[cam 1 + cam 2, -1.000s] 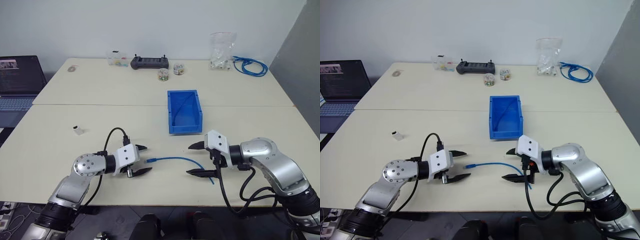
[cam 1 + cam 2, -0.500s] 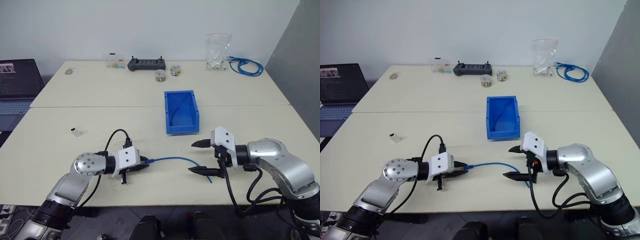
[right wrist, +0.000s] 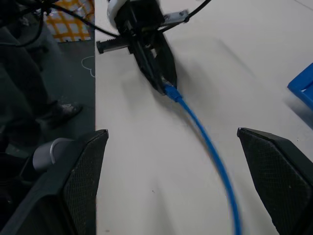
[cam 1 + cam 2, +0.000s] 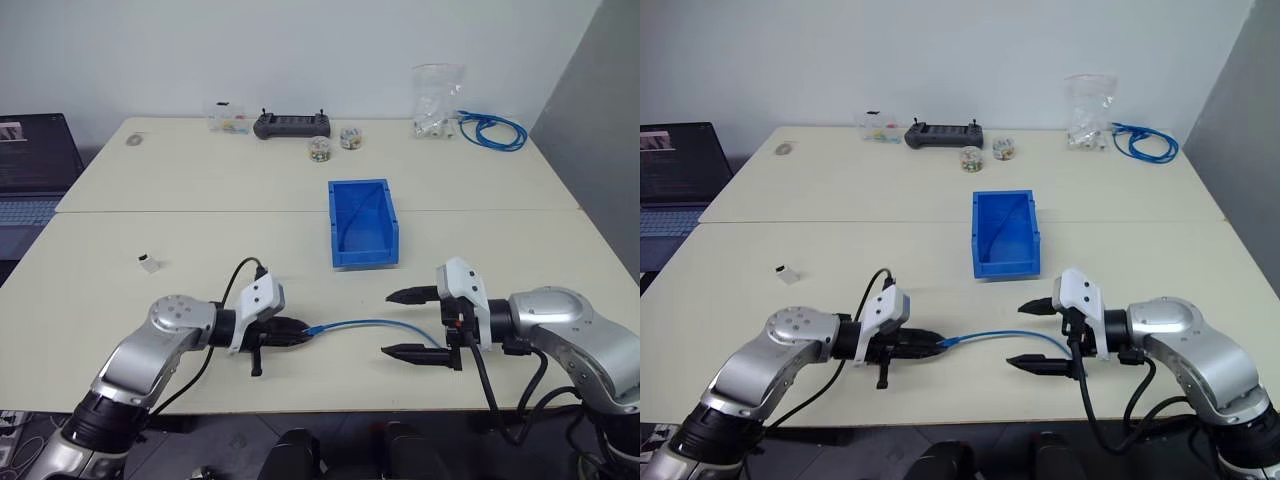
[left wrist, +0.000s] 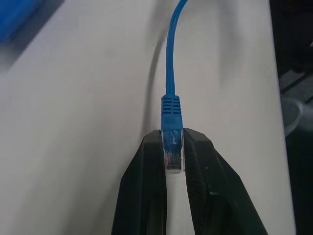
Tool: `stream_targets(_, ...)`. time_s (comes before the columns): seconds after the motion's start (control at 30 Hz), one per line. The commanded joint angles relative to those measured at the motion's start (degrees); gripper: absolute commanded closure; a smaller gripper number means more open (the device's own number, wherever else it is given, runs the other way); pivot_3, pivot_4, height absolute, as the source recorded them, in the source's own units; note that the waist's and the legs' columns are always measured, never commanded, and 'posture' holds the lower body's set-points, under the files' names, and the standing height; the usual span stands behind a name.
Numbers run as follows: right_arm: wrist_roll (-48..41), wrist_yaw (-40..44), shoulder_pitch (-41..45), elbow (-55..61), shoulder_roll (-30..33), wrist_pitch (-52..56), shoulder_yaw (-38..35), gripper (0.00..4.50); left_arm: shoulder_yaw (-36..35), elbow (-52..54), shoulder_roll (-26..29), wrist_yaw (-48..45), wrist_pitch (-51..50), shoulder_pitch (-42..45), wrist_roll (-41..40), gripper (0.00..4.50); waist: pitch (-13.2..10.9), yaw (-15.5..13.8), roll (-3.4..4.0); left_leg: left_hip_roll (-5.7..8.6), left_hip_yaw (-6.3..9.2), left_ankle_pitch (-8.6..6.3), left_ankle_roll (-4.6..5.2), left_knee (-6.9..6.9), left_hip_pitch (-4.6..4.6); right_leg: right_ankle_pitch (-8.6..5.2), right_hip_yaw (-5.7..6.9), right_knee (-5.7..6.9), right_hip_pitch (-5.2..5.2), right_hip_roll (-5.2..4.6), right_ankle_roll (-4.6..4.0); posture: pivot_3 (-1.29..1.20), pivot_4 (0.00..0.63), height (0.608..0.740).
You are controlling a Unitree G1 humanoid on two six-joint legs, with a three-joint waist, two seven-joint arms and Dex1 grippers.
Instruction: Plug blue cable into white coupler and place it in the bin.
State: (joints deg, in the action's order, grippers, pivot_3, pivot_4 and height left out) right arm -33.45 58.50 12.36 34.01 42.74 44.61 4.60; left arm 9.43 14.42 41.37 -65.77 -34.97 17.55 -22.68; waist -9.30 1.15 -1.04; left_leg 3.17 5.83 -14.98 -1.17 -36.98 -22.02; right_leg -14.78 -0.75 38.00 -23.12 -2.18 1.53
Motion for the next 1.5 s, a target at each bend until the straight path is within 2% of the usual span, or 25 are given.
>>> stream_targets(0.03,-4.7,-1.4,-1.7,4.1,0.8,1.4,-4.4,0.00,-2.3,2.0,-2.0,1.3,-4.1,4.2,-4.7,4.28,0.0,0.0,-0.02,0.00,-0.01,0.00,0.00,0.00,0.00,0.00,-0.01,0.00,0.00,0.00,0.00,0.00,0.150,0.740)
stream_targets(0.2,-6.7,-4.4,-5.0,5.4,0.5,2.0,-6.6,0.00,-4.0,-0.1,-7.1,5.2,-8.6,9.6,-8.8,4.28,0.0,0.2,-0.05,-0.01,0.00,0.00,0.00,0.00,0.01,0.00,0.00,0.02,0.00,0.02,0.00,0.00,0.150,0.740)
stream_targets(0.3,-4.6,-8.3,-5.1,2.4,-2.5,-0.6,-6.4,0.00,-4.6,-0.7,-10.1,7.2,-10.2,11.4,-10.7,4.28,0.0,0.3,-0.07,-0.02,0.00,0.00,-0.01,0.00,0.03,0.00,-0.01,0.03,0.00,0.03,0.00,0.00,0.150,0.740)
stream_targets(0.5,-7.5,-13.6,-1.3,-1.7,-9.7,-1.1,-7.4,0.00,-6.0,0.7,-14.2,9.8,-16.4,13.7,-17.4,4.28,-0.1,0.4,-0.09,-0.01,-0.02,0.02,-0.03,0.00,0.03,0.01,-0.05,0.05,-0.02,0.03,-0.02,0.00,0.150,0.740)
stream_targets(0.67,-10.3,-15.2,2.8,-5.6,-13.1,0.0,-8.1,0.00,-8.7,1.0,-14.2,11.1,-23.1,15.1,-24.2,4.28,-0.1,0.4,-0.09,-0.01,0.00,0.02,-0.03,-0.01,0.04,0.04,-0.05,0.07,-0.03,0.04,-0.06,0.00,0.150,0.740)
stream_targets(1.0,-27.9,-21.2,8.5,-7.3,-16.5,10.1,-13.1,0.00,-13.1,-1.0,-13.8,14.6,-28.5,15.7,-30.4,4.28,-0.1,0.4,-0.08,0.01,0.00,0.02,-0.03,-0.01,0.04,0.17,-0.07,0.08,-0.03,0.03,-0.28,0.00,0.150,0.740)
stream_targets(1.37,-31.4,-25.0,10.4,-9.3,-18.7,10.8,-11.4,0.00,-13.3,0.4,-13.3,15.8,-30.0,15.2,-33.6,4.28,-0.1,0.5,-0.08,0.01,-0.02,0.02,-0.03,0.00,0.04,0.17,-0.08,0.09,-0.04,0.03,-0.28,0.00,0.150,0.740)
stream_targets(1.5,-31.7,-24.7,10.9,-9.8,-18.4,10.8,-11.1,0.72,-13.3,0.3,-13.2,16.1,-29.9,15.3,-34.3,4.28,-0.1,0.5,-0.08,0.01,-0.03,0.02,-0.03,0.00,0.04,0.17,-0.09,0.09,-0.04,0.03,-0.28,0.00,0.150,0.740)
